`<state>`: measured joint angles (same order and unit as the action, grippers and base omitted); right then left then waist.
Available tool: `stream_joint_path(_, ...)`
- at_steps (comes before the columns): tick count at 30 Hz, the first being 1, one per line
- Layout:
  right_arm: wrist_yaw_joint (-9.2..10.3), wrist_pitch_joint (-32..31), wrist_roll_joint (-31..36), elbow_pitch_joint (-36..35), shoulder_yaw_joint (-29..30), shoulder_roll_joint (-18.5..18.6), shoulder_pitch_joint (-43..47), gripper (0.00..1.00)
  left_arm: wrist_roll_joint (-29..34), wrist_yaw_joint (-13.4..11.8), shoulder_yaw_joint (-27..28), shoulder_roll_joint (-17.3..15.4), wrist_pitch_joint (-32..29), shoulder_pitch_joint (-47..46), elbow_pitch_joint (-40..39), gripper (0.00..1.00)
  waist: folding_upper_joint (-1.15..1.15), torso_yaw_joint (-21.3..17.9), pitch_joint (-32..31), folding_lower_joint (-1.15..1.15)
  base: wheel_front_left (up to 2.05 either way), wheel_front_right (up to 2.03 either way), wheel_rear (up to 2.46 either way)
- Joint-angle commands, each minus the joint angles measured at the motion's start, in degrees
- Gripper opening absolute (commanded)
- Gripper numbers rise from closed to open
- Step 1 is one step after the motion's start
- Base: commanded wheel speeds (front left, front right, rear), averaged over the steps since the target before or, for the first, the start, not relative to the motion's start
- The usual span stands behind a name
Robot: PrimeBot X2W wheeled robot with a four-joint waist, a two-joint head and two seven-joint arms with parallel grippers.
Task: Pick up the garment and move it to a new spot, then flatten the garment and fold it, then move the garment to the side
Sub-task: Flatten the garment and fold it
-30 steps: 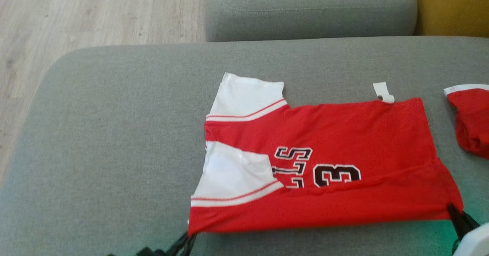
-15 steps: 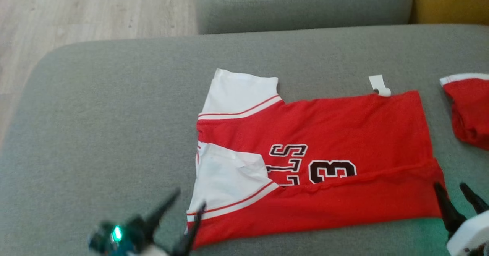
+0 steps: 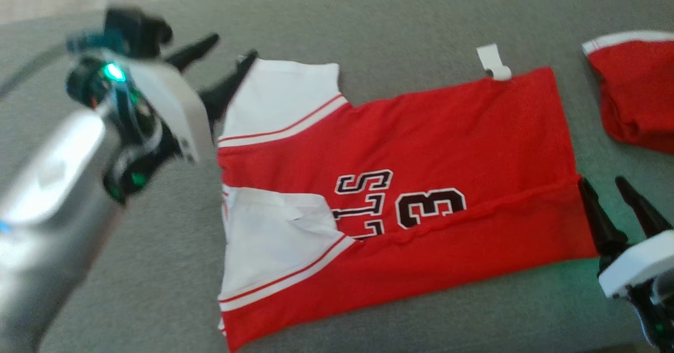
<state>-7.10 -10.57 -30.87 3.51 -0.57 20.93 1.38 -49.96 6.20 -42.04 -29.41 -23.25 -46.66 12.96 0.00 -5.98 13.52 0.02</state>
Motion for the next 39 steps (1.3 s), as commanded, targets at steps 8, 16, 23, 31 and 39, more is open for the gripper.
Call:
stream_joint_path(8, -0.39, 1.82, -0.60, -0.65, -3.33, 2.14, -5.84, 1.00, -5.41, -0.19, 3.35, -0.42, -14.17, -14.26, 18.50, 1.00, 0.00, -8.69, 6.24, -0.02, 0.00, 0.00, 0.00)
stream_joint_path(16, -0.39, 3.65, -1.41, 1.11, -4.64, 1.48, -7.47, 1.00, -2.86, 0.40, 1.57, -2.67, -13.69, -15.95, 27.07, 1.00, 0.00, -12.63, 8.37, -0.02, 0.00, 0.00, 0.00)
stream_joint_path(23, -0.39, 5.11, -4.20, 1.44, -5.10, 1.84, -7.80, 1.00, -0.91, 0.92, -1.38, -4.24, -13.93, -15.40, 30.73, 1.00, 0.00, -13.89, 9.75, -0.02, 0.00, 0.00, 0.00)
stream_joint_path(31, -0.39, 6.42, -4.71, 2.55, -5.85, 2.50, -9.14, 1.00, -1.20, 1.24, -3.90, -4.85, -12.74, -15.20, 29.54, 0.84, 0.00, -13.85, 10.24, -0.02, 0.00, 0.00, 0.00)
stream_joint_path(39, -0.39, 7.41, -5.08, 3.63, -6.41, 3.20, -10.33, 1.00, -2.61, 1.27, -6.81, -5.98, -10.11, -16.15, 26.84, 0.00, 0.00, -13.90, 11.51, -0.02, 0.00, 0.00, 0.00)
